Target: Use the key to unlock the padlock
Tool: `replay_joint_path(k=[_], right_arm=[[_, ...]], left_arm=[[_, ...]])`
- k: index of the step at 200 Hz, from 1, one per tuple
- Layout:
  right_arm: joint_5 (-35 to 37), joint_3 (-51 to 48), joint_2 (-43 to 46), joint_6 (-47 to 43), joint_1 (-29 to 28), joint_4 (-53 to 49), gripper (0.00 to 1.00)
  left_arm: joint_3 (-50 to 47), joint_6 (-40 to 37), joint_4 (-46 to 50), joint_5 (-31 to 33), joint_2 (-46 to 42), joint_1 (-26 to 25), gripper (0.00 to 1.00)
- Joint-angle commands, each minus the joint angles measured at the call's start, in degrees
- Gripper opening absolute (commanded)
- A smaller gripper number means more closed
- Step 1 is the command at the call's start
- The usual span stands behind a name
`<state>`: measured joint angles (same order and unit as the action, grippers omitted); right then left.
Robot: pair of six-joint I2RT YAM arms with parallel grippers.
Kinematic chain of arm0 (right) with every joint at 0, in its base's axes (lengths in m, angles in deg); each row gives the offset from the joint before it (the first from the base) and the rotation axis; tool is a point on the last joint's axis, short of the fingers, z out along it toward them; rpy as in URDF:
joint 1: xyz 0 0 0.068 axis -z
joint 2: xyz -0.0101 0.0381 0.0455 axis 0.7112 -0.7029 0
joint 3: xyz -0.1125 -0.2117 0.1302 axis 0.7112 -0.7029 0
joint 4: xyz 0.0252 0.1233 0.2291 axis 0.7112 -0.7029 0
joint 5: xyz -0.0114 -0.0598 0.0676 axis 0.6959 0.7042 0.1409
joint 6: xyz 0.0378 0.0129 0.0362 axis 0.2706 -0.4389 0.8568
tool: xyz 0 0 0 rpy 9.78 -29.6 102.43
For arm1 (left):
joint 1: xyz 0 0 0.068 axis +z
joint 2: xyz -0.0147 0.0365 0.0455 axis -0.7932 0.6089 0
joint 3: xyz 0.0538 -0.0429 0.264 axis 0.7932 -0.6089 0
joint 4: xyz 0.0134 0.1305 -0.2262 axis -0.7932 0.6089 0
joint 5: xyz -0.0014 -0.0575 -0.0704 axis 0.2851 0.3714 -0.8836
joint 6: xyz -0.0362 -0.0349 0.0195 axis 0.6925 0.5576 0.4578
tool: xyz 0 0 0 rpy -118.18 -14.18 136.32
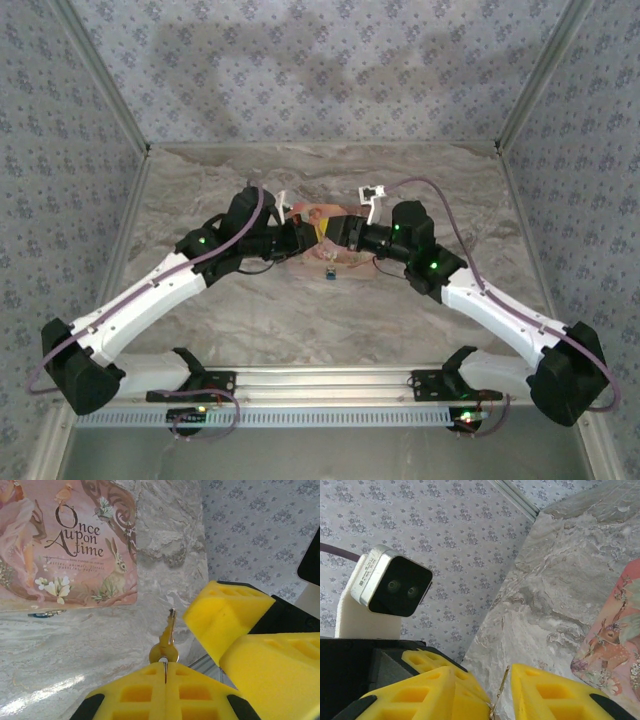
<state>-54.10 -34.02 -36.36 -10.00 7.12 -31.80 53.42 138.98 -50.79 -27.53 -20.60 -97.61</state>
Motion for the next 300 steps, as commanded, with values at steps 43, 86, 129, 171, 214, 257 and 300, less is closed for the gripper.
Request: replay_joint_path(k=[43,86,129,171,214,257,300], right_arm=[[-2.48,3.16,-2.8,1.54,-0.16,-1.29,0.33],[-2.6,3.42,-2.82,1.5,-0.02,-1.22,0.15],[-2.72,4.23,-2.6,0.19,0.65,-2.58,0.02],[-3.24,5.33,-2.38,-1.1,0.95,-3.74,0.0],[-2.84,5.53,-1.51,-1.83,1.46,-4.12,0.0],[-5.95,6.33,-0.56,-2.42,3.26,-4.3,0.0],[-16.34,7.54,-0.22,-0.78,7.53,-1.74,0.0]], left_arm=[[-0.18,0.17,-0.62,0.76,-1.59,-0.69,0.0],[-0.28,-0.09,-0.22,1.38,-1.78,-0.92,0.0],[-0.28,-0.18,0.08,1.87,-2.19,-0.93,0.0],[-0.61,-0.34,-0.17,2.03,-2.67,-0.99,0.0],[-0.28,-0.97,-0.51,1.44,-2.66,-0.93,0.01],[-0.1,-1.79,-0.52,2.28,-4.21,-0.89,0.34],[-0.58,-4.33,-3.65,-0.42,-7.72,0.93,0.45]])
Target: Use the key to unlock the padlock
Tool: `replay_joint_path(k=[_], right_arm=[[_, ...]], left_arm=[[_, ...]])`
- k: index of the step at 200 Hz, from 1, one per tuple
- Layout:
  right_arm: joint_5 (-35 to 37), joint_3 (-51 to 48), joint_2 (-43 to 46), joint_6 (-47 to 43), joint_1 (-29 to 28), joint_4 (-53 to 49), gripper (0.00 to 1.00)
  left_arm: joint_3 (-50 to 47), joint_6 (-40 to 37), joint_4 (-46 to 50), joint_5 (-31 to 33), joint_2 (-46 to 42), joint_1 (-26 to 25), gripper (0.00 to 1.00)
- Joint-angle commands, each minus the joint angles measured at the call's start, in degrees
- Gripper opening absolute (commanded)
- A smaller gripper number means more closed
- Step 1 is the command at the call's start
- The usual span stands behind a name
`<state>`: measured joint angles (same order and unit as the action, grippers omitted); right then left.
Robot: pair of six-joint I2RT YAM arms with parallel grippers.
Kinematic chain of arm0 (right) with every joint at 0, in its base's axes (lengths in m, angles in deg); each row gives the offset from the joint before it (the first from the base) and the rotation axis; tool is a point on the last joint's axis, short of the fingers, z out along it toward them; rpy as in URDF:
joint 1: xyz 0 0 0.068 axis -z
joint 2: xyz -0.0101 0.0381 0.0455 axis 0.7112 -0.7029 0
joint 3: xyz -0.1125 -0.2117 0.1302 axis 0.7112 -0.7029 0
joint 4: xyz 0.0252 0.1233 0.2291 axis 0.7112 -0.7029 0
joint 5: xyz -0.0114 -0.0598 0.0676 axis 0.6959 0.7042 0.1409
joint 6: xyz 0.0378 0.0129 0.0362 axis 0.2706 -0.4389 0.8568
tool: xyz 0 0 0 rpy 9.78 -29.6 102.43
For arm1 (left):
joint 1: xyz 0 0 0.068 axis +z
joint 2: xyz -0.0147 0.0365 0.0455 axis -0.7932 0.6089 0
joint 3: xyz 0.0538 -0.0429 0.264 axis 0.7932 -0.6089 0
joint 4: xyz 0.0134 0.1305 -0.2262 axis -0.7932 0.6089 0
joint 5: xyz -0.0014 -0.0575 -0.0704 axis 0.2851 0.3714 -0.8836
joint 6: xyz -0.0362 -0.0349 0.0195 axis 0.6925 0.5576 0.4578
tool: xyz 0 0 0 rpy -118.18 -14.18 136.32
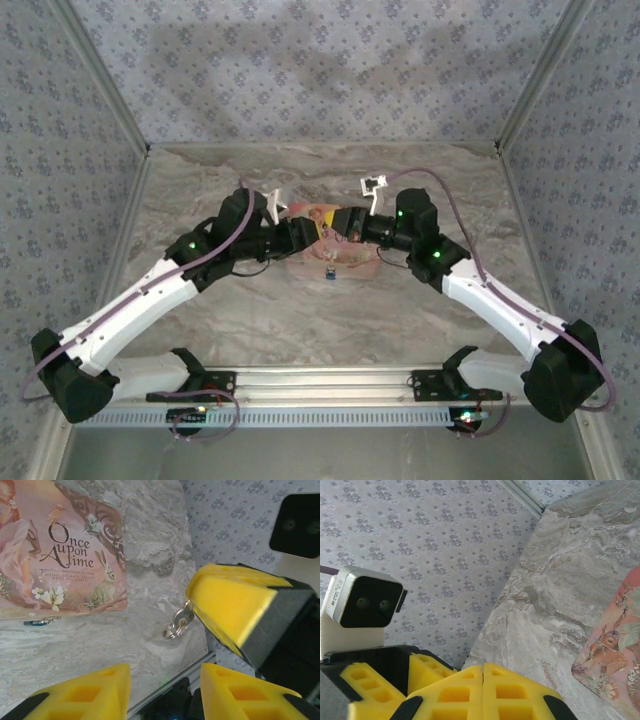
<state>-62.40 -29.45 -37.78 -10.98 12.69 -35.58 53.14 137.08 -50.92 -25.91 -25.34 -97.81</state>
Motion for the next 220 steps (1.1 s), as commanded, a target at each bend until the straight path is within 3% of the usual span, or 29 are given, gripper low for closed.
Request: replay_joint_path(k=[1,36,85,126,220], right_arm=[[-8.37,3.0,1.18,0.26,2.05,2.08,0.0],[-19.69,5.89,0.56,0.76,3.97,3.49,0.0],[-28.21,8.79,0.71,2.43,3.75,5.46,0.0],[-29.82,9.71,0.62,2.69,3.47,4.4,0.0],[-28.93,10.3,0.1,4.5,2.85,6.2,0.0]], left_arm=[[-0.28,-2.46,-3.67,-2.16,-3.05,1.21,0.45],[0.77,-7.08,-7.73,-7.85,-4.44,3.69,0.46],[1.13,-10.17,-13.76,-18.73,-2.5,4.44,0.34],[-0.35,-9.69,-19.76,-23.42,-2.44,3.96,0.3],[-0.17,-10.51,-19.11,-23.98,-0.49,1.91,0.09]])
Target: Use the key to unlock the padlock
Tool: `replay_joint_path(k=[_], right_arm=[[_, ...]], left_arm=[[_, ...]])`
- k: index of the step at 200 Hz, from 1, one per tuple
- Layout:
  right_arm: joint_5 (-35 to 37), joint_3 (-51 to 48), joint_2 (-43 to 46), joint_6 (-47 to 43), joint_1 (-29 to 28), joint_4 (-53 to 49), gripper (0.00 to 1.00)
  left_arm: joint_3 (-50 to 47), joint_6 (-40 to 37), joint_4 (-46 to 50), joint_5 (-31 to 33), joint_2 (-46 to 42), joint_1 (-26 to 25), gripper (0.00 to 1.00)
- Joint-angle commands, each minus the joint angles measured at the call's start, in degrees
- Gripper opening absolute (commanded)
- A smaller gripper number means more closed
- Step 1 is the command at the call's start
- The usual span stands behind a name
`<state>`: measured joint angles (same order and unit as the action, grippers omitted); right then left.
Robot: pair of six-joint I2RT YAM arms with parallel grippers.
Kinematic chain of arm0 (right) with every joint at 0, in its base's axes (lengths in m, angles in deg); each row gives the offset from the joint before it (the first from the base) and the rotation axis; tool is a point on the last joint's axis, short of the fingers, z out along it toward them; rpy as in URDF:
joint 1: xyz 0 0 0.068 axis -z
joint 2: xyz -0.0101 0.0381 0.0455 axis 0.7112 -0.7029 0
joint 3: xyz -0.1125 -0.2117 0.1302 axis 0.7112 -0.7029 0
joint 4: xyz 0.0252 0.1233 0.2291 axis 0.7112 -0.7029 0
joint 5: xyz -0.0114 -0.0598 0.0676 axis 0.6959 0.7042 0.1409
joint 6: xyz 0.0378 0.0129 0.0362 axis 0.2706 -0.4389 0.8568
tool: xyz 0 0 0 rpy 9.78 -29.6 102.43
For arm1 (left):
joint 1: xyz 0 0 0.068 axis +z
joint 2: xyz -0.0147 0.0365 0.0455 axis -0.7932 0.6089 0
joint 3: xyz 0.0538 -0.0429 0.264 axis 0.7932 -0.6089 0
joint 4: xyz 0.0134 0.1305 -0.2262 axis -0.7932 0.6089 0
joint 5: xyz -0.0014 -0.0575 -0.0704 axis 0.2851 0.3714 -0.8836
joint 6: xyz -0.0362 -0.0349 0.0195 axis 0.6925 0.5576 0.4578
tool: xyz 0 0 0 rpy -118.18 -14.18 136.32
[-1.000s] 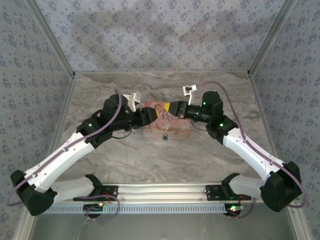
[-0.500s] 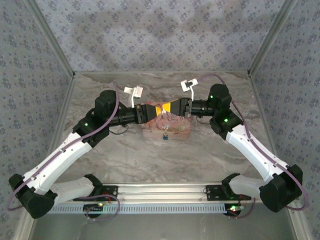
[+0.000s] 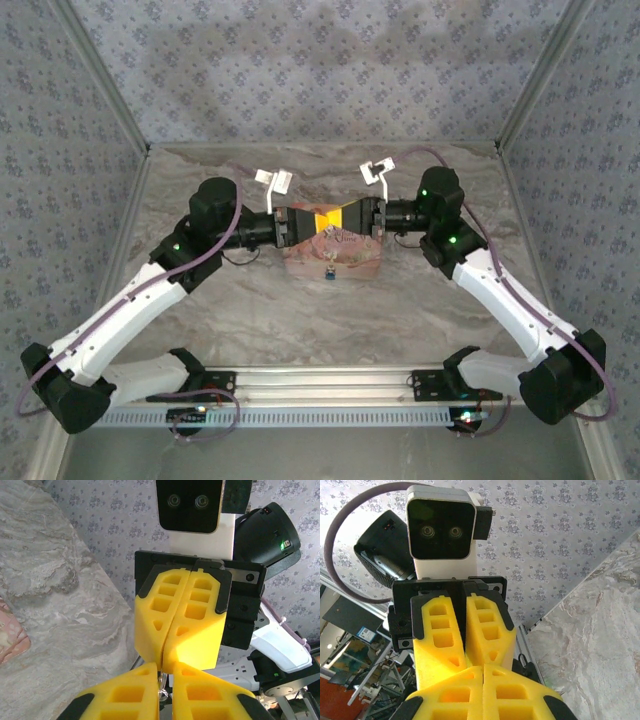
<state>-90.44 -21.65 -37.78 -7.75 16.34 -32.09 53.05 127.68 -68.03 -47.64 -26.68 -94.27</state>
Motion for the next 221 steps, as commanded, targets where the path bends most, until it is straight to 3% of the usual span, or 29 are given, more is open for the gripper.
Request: replay_joint_path(k=[1,18,50,113,163,178,221], right_arm=[[-0.89,2.51,0.1,1.24,-0.8,2.72,0.0],[-0.63,2.78,0.1,1.52,-0.63,2.96,0.0],[-0.28,2.96,0.09,2.16,-0.31,3.58,0.0],[0.68,2.7,0.52,4.03,0.5,5.3,0.0],[1.43,2.52,0.36,4.74,0.87,5.73,0.0],[1.58,2.52,0.27,4.92,0.85,6.02,0.0],[1.35,2.08,0.34,5.06,0.44,6.33,0.0]], left_arm=[[-0.13,-1.1,-1.99,-2.26,0.8,-1.68,0.09],[-0.41,-1.0,-1.82,-2.12,0.93,-1.85,0.16],[-1.72,-0.62,-2.32,-1.59,0.26,-2.1,0.21],[-3.19,-0.04,-3.07,-0.99,-0.42,-2.25,0.25],[-3.69,0.3,-4.35,-1.74,-0.35,-2.81,0.16],[-3.77,0.29,-4.55,-1.74,-0.3,-3.03,0.04],[-3.71,-0.17,-4.03,-0.7,-0.65,-3.04,0.03]])
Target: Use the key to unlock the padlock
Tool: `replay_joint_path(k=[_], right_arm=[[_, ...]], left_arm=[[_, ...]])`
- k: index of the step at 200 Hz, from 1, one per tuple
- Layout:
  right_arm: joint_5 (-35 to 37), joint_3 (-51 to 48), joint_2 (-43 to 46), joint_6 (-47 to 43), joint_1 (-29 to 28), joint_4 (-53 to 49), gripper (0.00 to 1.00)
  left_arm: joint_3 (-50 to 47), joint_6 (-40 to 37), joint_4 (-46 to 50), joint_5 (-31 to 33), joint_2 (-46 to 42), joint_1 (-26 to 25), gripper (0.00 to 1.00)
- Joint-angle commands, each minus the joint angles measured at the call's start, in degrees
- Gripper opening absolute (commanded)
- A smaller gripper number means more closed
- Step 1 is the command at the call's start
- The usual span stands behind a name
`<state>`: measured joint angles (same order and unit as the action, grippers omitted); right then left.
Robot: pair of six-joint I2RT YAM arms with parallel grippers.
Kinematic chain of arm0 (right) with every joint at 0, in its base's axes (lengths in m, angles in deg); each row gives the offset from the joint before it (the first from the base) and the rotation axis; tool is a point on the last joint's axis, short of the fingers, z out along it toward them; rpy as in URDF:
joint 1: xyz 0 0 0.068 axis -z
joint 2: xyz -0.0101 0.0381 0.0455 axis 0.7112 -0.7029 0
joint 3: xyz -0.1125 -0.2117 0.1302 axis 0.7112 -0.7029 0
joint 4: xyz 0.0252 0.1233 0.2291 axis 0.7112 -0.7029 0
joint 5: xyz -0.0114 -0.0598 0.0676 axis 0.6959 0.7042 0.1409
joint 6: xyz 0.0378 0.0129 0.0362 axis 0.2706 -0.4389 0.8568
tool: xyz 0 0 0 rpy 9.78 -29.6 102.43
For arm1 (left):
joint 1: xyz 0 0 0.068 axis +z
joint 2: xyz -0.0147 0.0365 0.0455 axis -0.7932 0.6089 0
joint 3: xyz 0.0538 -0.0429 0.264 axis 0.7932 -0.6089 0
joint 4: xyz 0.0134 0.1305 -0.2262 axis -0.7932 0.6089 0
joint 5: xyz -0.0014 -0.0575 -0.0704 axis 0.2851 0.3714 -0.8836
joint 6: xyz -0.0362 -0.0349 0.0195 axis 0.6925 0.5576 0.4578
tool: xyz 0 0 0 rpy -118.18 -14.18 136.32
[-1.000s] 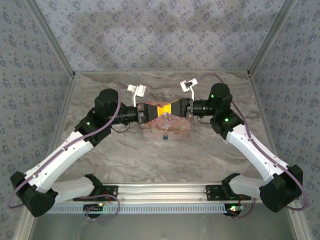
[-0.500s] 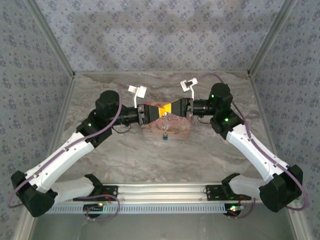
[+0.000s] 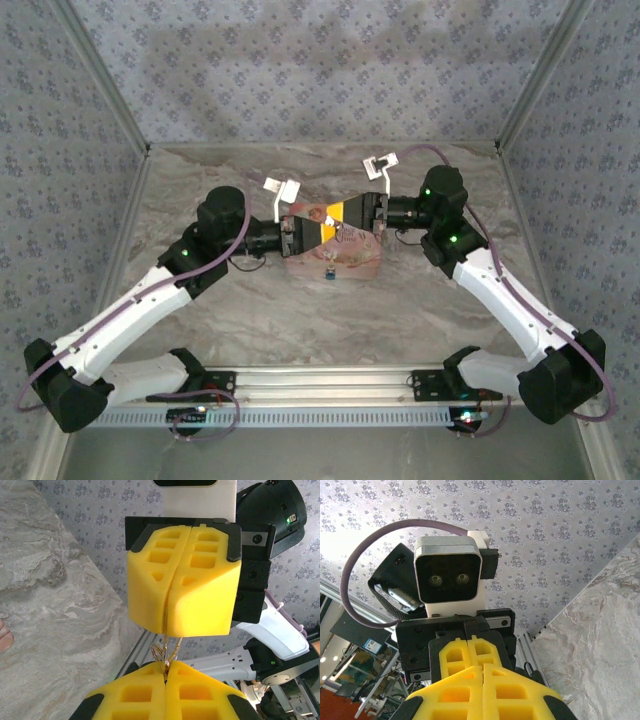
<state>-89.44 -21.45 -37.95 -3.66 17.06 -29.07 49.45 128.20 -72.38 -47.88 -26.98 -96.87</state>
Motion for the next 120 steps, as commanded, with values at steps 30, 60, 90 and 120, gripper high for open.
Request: replay_joint_path(k=[30,60,90,120], right_arm=[[0.25,2.06,1.05,-0.47,0.1,1.48,0.0],[-0.21,2.06,1.14,-0.4,0.23,1.14,0.0],[-0.73,1.97,1.22,-0.36,0.02,1.25,0.0],[-1.23,1.89,1.41,-0.56,-0.01,0.8,0.0]], left_arm=[[0.78,-2.24,3.71,1.78,-0.81,-0.4,0.26],[0.88,-2.33,3.49,2.13,-1.05,-0.34,0.28],[1.49,-2.89,3.76,2.55,-1.09,-0.11,0.35],[2.03,-3.12,3.76,2.29,-1.6,0.64,0.34]])
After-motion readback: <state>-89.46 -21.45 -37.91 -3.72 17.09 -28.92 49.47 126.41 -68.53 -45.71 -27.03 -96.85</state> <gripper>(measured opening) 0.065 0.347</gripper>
